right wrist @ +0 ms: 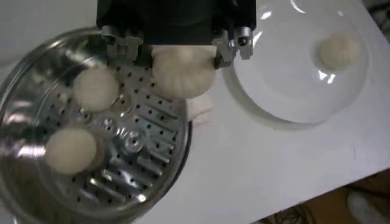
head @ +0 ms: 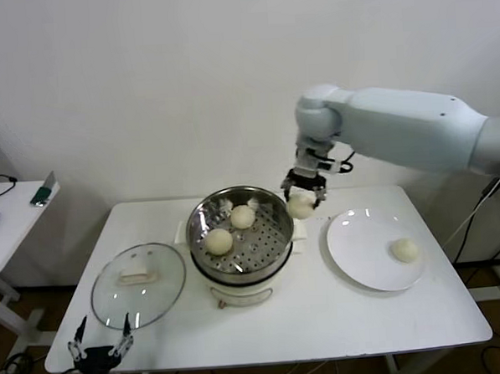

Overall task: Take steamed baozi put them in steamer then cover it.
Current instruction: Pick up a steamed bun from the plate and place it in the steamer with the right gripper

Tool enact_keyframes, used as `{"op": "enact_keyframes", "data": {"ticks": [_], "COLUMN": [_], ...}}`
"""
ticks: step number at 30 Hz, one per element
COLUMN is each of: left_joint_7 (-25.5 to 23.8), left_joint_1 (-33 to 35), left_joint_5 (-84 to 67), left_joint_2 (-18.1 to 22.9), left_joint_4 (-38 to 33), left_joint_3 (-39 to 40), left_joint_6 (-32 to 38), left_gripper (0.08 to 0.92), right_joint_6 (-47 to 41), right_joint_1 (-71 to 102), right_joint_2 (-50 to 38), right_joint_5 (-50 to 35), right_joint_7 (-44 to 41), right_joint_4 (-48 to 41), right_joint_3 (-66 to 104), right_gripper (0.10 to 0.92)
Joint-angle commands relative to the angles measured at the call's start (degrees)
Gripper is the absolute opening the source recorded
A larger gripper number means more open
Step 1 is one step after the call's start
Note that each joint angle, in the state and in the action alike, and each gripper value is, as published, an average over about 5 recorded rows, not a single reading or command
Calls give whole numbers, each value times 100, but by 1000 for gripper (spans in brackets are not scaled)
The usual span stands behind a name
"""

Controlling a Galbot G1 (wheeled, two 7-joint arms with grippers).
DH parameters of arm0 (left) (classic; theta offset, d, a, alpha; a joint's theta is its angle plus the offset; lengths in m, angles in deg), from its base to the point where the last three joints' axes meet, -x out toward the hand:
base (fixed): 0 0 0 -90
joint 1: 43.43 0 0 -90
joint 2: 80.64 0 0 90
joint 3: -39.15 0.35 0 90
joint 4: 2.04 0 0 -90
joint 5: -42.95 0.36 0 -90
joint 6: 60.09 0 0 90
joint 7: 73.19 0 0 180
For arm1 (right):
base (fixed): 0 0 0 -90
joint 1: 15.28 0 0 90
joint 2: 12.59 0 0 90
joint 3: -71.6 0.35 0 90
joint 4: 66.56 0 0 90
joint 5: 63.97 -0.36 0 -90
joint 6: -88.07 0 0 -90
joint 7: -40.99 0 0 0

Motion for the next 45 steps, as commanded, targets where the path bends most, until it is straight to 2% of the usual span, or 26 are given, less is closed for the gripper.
{"op": "enact_keyframes", "data": {"ticks": [1, 10, 24, 31, 35, 38, 45], "left_joint_7": [4, 1, 6, 7, 6, 5, -7], "left_joint_1": [50, -8, -37, -34, -36, -60, -111], "left_joint_5": [-60, -97, -141, -134, -137, -144, -135], "left_joint_2": [-27, -62, -106, -92, -94, -102, -170], "left_joint_4": [47, 122, 295, 334, 334, 314, 209], "left_joint_3": [-35, -64, -71, -48, -53, -63, -57], "left_joint_6": [55, 57, 111, 129, 128, 102, -14], "left_gripper": [823, 823, 823, 823, 823, 823, 823], "right_joint_6": [527, 539, 534, 542, 526, 392, -901], "right_joint_1": [425, 1077, 1349, 1272, 1070, 816, 50], "right_joint_2": [1171, 1525, 1561, 1481, 1293, 1025, -124], "right_joint_5": [507, 741, 874, 969, 901, 710, -789], "right_joint_7": [-42, -22, 51, 38, -47, -91, 344], "right_joint_4": [42, -36, -211, -242, -208, -191, -290], "right_joint_3": [226, 272, 280, 367, 444, 521, 57], "right_gripper": [679, 679, 686, 804, 821, 823, 823]}}
